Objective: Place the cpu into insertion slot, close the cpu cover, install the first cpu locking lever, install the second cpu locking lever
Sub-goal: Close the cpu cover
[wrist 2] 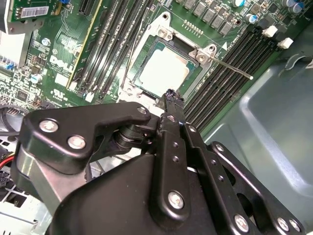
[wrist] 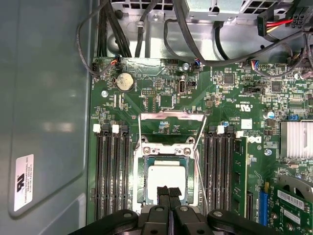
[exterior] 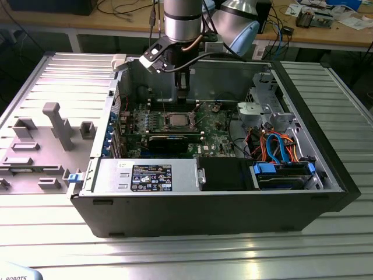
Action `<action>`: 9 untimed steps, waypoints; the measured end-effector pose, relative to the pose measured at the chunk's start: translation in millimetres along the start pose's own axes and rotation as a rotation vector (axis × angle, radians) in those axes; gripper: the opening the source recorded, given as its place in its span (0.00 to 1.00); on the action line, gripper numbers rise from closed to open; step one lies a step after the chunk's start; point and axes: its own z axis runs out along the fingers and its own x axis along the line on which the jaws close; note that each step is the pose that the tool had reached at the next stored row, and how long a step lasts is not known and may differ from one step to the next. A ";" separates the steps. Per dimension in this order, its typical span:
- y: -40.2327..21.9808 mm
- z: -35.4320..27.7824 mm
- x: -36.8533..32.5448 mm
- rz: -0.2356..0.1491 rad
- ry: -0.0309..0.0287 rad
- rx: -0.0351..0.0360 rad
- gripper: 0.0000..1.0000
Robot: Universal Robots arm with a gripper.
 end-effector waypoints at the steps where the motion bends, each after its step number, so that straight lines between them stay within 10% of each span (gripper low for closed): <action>1: 0.0 -1.0 0.0 0.000 0.0000 0.0000 0.12; 9: 0.3 -8.8 -0.3 0.000 0.0001 -0.0001 0.12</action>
